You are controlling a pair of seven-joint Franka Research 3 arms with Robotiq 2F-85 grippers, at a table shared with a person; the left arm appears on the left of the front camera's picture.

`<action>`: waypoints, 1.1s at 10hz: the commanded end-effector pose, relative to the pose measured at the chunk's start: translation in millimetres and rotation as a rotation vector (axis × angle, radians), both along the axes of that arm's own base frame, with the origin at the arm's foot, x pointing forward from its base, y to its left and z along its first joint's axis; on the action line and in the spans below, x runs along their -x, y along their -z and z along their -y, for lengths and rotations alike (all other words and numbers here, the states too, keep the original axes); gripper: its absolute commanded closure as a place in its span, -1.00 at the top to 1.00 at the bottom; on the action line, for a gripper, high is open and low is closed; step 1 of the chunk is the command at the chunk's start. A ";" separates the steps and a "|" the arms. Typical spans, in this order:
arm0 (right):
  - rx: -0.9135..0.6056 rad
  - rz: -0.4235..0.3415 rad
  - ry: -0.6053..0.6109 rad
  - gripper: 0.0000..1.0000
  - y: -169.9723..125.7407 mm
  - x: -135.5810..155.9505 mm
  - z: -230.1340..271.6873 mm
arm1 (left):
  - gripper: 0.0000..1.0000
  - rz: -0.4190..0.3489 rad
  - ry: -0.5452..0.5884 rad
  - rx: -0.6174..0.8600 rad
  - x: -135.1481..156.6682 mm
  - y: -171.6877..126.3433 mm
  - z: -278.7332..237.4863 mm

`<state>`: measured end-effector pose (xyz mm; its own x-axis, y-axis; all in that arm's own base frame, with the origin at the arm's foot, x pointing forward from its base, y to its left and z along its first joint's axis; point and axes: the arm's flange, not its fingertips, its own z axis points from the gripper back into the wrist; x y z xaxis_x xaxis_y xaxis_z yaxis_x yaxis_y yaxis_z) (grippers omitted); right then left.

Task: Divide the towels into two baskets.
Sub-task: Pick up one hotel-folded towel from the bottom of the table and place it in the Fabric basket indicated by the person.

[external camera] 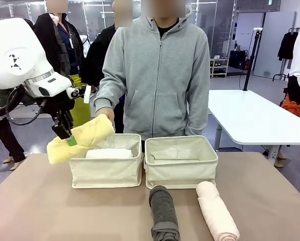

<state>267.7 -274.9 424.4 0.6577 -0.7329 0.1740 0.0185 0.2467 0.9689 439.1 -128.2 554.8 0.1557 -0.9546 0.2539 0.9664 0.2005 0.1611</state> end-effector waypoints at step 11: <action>-0.008 0.022 0.004 1.00 -1.5 1.8 -0.2 | -0.09 0.126 0.383 -0.300 -134.7 7.3 56.4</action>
